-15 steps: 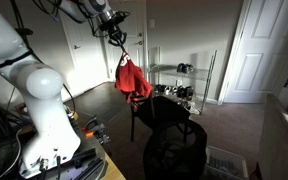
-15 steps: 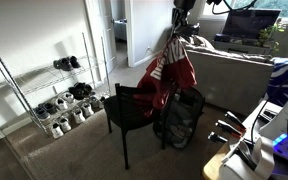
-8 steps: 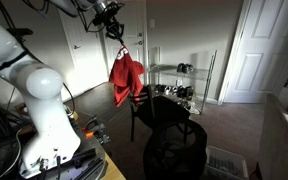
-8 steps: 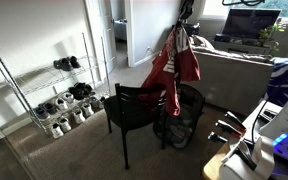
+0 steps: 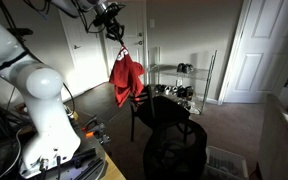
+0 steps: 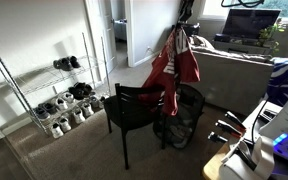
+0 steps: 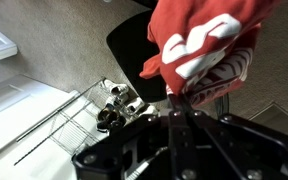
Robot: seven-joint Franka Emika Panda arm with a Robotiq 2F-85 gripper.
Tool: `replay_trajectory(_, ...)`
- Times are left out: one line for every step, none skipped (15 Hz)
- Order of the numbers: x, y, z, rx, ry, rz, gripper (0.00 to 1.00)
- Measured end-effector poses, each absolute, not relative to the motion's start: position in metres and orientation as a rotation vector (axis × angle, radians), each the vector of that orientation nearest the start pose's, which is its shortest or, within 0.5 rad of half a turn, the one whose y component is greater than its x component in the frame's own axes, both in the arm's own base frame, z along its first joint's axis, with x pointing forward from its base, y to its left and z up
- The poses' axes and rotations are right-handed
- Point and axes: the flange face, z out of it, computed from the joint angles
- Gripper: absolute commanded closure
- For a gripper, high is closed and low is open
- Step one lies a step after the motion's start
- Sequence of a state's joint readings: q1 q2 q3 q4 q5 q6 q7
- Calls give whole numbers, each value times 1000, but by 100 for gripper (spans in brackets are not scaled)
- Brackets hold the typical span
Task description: Put the red t-shirt in the black laundry bag.
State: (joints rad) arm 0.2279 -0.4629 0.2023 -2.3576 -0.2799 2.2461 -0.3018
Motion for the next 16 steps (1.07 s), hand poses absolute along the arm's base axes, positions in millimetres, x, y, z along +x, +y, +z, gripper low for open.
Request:
replay_trajectory(404, 186, 535, -3089, -1425, -609, 100)
replay_trajectory(405, 184, 535, -3090, -1418, -607, 100)
replay_trajectory(407, 181, 536, -3095, -1400, -610, 100)
replay_trajectory(410, 174, 540, -3103, -1365, -620, 100)
replay_trajectory(414, 166, 546, -3116, -1311, -639, 100)
replay_trajectory(418, 155, 555, -3133, -1246, -665, 100)
replay_trajectory(422, 144, 565, -3149, -1178, -696, 100)
replay_trajectory(426, 132, 575, -3164, -1110, -728, 100)
replay_trajectory(428, 120, 585, -3178, -1041, -760, 100)
replay_trajectory(430, 109, 594, -3192, -972, -789, 100)
replay_trajectory(432, 99, 602, -3204, -902, -816, 100)
replay_trajectory(432, 90, 609, -3214, -836, -839, 100)
replay_trajectory(433, 83, 614, -3220, -773, -860, 100)
replay_trajectory(433, 76, 619, -3223, -713, -880, 100)
replay_trajectory(433, 72, 623, -3223, -660, -898, 100)
replay_trajectory(433, 68, 626, -3223, -611, -912, 100)
